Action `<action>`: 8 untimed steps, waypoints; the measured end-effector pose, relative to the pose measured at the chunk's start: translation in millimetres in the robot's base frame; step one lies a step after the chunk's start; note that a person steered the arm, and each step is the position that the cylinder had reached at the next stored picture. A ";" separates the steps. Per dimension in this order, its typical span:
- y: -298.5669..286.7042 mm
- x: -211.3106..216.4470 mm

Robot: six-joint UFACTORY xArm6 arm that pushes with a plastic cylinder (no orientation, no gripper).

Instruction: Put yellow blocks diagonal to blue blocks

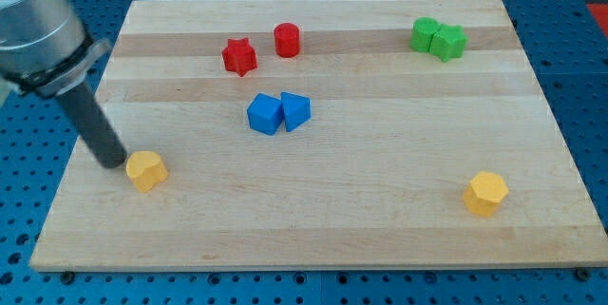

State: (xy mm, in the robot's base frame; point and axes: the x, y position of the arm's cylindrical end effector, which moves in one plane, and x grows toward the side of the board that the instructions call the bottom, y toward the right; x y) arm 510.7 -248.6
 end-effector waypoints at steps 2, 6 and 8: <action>172.7 9.2; 397.1 -38.6; 476.8 39.9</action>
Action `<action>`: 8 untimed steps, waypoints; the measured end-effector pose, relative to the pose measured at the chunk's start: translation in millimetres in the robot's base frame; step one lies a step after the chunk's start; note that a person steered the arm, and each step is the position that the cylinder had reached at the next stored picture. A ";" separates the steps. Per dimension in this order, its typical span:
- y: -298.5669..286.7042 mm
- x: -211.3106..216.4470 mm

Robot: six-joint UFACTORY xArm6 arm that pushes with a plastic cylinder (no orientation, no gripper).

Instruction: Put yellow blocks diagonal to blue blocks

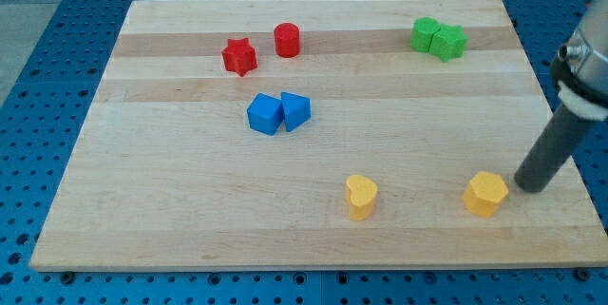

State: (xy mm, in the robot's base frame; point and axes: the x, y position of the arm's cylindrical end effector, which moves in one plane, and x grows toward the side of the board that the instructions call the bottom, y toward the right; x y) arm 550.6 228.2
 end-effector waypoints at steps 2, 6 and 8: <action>-98.3 15.1; -183.7 5.0; -228.8 -9.8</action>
